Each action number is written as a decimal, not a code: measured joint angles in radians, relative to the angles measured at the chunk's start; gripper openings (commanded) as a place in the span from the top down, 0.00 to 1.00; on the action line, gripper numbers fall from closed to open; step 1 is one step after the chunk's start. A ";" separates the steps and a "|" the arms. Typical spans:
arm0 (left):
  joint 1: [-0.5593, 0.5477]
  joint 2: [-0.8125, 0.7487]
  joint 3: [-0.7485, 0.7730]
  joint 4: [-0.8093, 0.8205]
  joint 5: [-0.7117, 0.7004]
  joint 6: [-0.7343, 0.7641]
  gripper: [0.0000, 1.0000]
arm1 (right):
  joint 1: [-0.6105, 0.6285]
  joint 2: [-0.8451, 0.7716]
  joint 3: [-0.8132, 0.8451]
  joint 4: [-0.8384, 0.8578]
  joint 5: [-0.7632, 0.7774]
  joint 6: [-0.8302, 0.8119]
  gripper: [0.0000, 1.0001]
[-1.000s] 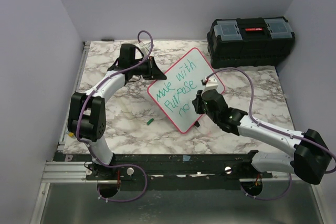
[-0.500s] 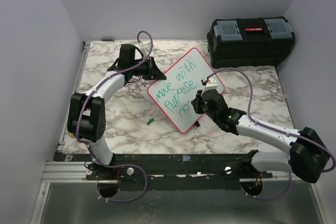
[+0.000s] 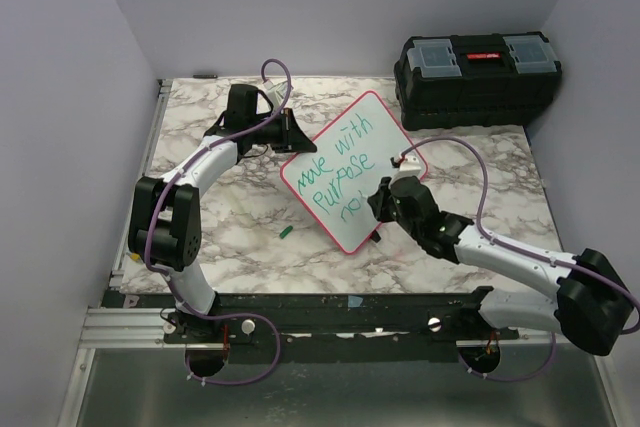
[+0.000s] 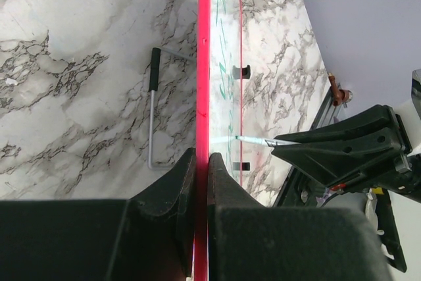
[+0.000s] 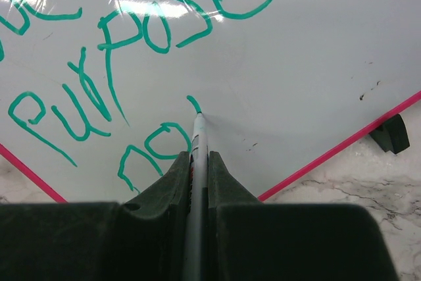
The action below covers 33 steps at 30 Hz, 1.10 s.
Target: Write a sentence on the whiteboard
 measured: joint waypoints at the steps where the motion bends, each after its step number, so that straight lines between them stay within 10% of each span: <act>1: 0.000 0.000 0.000 0.000 0.000 0.000 1.00 | 0.000 -0.003 -0.004 0.000 -0.002 0.004 0.99; 33: 0.000 0.000 0.000 -0.001 -0.006 0.015 1.00 | 0.000 0.006 0.021 -0.066 0.030 0.039 0.99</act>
